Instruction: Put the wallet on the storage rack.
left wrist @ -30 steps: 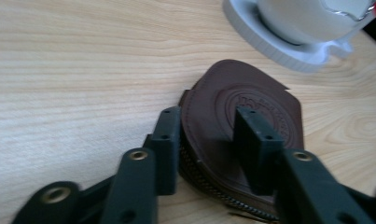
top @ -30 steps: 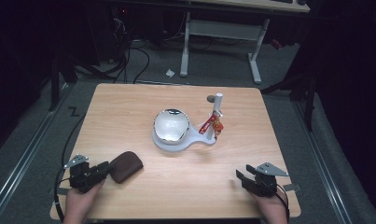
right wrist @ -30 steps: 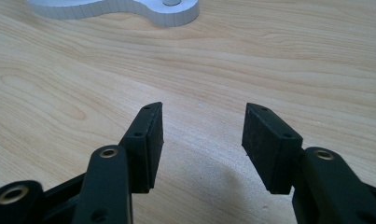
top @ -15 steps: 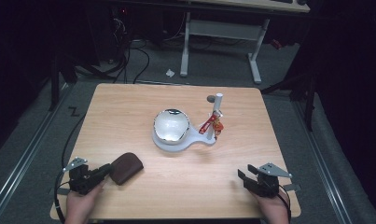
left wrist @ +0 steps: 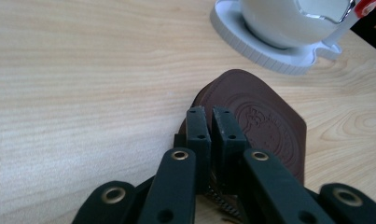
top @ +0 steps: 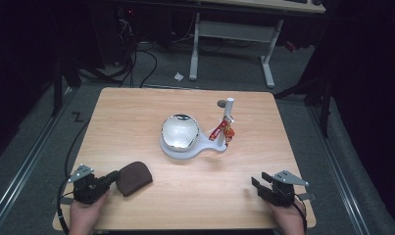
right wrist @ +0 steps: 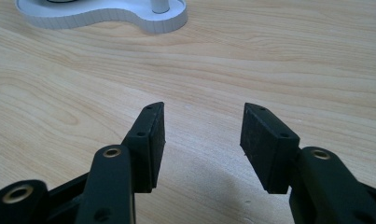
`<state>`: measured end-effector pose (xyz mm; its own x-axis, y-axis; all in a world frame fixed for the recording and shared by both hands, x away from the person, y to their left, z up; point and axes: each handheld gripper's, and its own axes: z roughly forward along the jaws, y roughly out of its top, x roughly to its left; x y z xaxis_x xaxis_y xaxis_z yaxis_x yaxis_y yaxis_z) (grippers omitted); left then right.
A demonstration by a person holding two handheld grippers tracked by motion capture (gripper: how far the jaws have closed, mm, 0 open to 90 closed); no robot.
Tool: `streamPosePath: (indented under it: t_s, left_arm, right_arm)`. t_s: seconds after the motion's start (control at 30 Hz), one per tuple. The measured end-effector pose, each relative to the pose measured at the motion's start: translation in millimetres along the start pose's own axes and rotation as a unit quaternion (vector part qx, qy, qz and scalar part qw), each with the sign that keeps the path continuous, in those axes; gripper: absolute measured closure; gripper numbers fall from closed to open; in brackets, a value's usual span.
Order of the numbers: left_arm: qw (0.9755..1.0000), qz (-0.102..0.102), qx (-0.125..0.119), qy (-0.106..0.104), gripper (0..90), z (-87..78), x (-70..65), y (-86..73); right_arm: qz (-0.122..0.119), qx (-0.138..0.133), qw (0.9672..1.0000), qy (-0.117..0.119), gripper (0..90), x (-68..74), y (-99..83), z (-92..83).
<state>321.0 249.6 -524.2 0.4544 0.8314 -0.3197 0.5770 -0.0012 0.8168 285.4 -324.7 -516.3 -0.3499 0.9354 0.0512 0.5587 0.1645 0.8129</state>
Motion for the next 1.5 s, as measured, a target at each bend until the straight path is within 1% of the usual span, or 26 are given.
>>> streamPosePath:
  t_s: [0.07, 0.13, 0.3, 0.4, 0.47, 0.57, 0.63, 0.83, 0.97, 1.07, 1.23, 1.37, 1.5]
  left_arm:
    - [1.0, 0.006, -0.006, -0.001, 87.0, -1.5, -2.4, 1.0]
    - [0.9997, 0.018, -0.014, -0.003, 87.1, -2.7, -4.8, 1.9]
    - [0.9994, 0.019, -0.028, -0.005, 87.2, -5.1, -7.3, 3.7]
    - [0.9991, 0.024, -0.036, -0.005, 87.3, -7.0, -9.4, 5.8]
    - [0.9988, 0.029, -0.04, -0.005, 87.3, -8.3, -11.4, 7.3]
    - [0.9982, 0.036, -0.047, -0.002, 87.3, -10.6, -14.8, 8.7]
    - [0.9978, 0.04, -0.053, 0.001, 87.3, -12.8, -16.9, 9.5]
    - [0.9968, 0.045, -0.065, 0.005, 87.4, -17.6, -20.1, 11.9]
    - [0.996, 0.052, -0.073, 0.007, 87.4, -20.4, -23.7, 13.8]
    - [0.9951, 0.06, -0.078, 0.009, 87.4, -23.1, -26.8, 15.3]
    - [0.9927, 0.076, -0.092, 0.017, 87.4, -26.2, -35.2, 17.3]
    - [0.9916, 0.081, -0.1, 0.018, 87.4, -28.5, -38.5, 18.6]
    - [0.992, 0.079, -0.097, 0.014, 87.3, -27.9, -38.9, 18.7]
  right_arm:
    - [0.001, -0.002, 1.0, 0.0, 50.3, -0.8, 0.4, -0.7]
    - [0.0, -0.003, 1.0, -0.001, 50.4, -0.6, 0.8, -1.8]
    - [0.0, -0.007, 1.0, -0.004, 50.5, -0.7, 1.1, -3.0]
    - [0.002, -0.005, 1.0, -0.004, 50.5, -1.2, 1.4, -1.3]
    - [-0.002, -0.004, 1.0, -0.005, 50.6, -1.4, 1.3, -0.4]
    - [0.001, -0.004, 1.0, -0.006, 50.6, -0.8, 1.1, -0.6]
    - [-0.003, -0.006, 1.0, -0.006, 50.7, -0.4, 1.0, -0.7]
    - [-0.006, -0.006, 1.0, -0.005, 50.8, 0.9, 1.4, -0.6]
    - [-0.004, -0.007, 1.0, -0.005, 50.8, 1.2, 1.3, -1.4]
    - [-0.004, -0.006, 1.0, -0.005, 50.9, 0.0, 0.8, -1.2]
    - [-0.005, -0.006, 1.0, -0.005, 50.9, 0.4, 0.8, -0.8]
    - [-0.006, -0.004, 1.0, -0.005, 51.0, 0.6, 0.8, 0.3]
    - [-0.006, -0.003, 1.0, -0.005, 51.0, 1.0, 0.5, 1.0]
